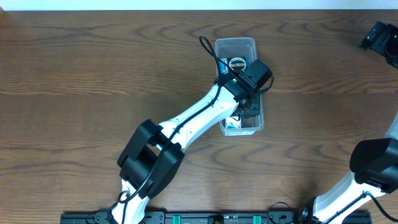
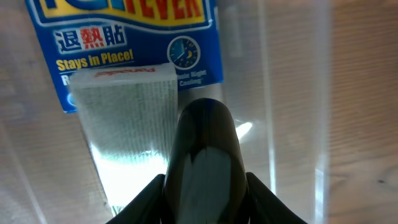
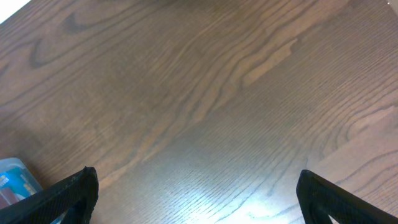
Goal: Pack container
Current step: 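Lift the dark bottle and carry it over the container, then lower the bottle into the container and open the left gripper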
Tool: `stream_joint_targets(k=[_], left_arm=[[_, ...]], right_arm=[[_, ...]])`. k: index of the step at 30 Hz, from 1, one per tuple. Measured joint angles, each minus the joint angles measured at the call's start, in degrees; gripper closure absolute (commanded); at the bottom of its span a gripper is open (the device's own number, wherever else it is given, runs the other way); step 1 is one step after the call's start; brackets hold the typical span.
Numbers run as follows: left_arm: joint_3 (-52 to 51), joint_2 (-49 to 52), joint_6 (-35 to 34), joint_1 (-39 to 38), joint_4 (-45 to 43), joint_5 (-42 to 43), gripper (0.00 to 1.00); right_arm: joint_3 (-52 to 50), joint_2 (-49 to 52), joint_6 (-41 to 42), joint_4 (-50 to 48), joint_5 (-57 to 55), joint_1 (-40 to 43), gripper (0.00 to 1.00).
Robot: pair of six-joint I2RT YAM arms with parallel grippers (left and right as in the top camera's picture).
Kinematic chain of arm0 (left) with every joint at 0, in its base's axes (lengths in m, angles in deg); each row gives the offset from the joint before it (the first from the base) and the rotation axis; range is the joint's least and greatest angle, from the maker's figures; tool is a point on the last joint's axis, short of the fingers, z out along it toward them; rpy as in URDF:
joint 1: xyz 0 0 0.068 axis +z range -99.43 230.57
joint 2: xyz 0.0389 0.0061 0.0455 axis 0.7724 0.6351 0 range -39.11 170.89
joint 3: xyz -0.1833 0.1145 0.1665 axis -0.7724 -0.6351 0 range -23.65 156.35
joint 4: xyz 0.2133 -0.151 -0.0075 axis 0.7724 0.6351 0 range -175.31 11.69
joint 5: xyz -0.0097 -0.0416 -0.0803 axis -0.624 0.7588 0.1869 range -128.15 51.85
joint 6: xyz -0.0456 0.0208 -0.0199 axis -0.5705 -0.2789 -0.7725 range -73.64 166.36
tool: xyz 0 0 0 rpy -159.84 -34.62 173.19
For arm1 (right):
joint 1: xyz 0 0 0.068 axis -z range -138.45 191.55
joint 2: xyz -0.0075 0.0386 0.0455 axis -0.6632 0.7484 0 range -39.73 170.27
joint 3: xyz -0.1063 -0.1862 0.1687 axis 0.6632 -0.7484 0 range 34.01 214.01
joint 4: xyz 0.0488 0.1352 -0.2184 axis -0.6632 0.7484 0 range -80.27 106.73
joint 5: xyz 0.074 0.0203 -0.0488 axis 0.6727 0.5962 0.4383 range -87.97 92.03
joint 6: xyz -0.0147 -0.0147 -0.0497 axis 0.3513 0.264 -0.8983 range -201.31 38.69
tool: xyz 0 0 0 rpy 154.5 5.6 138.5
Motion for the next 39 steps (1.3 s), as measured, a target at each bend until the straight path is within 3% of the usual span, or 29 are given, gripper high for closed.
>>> stream_joint_targets(k=[6, 7, 11, 28, 39], left_arm=[[0.0, 1.6, 0.0, 0.0, -0.1, -0.1, 0.63], [0.0, 1.6, 0.0, 0.0, -0.1, -0.1, 0.57], [0.0, 1.5, 0.5, 0.0, -0.4, -0.1, 0.54], [0.3, 1.6, 0.9, 0.0, -1.2, 0.5, 0.51], [2.6, -1.6, 1.7, 0.2, -0.9, 2.2, 0.3]], right_arm=[[0.0, 0.0, 0.0, 0.0, 0.0, 0.0, 0.01], [0.0, 0.0, 0.0, 0.0, 0.0, 0.0, 0.01], [0.0, 0.0, 0.0, 0.0, 0.0, 0.0, 0.01], [0.0, 0.0, 0.0, 0.0, 0.0, 0.0, 0.01], [0.0, 0.0, 0.0, 0.0, 0.0, 0.0, 0.01]])
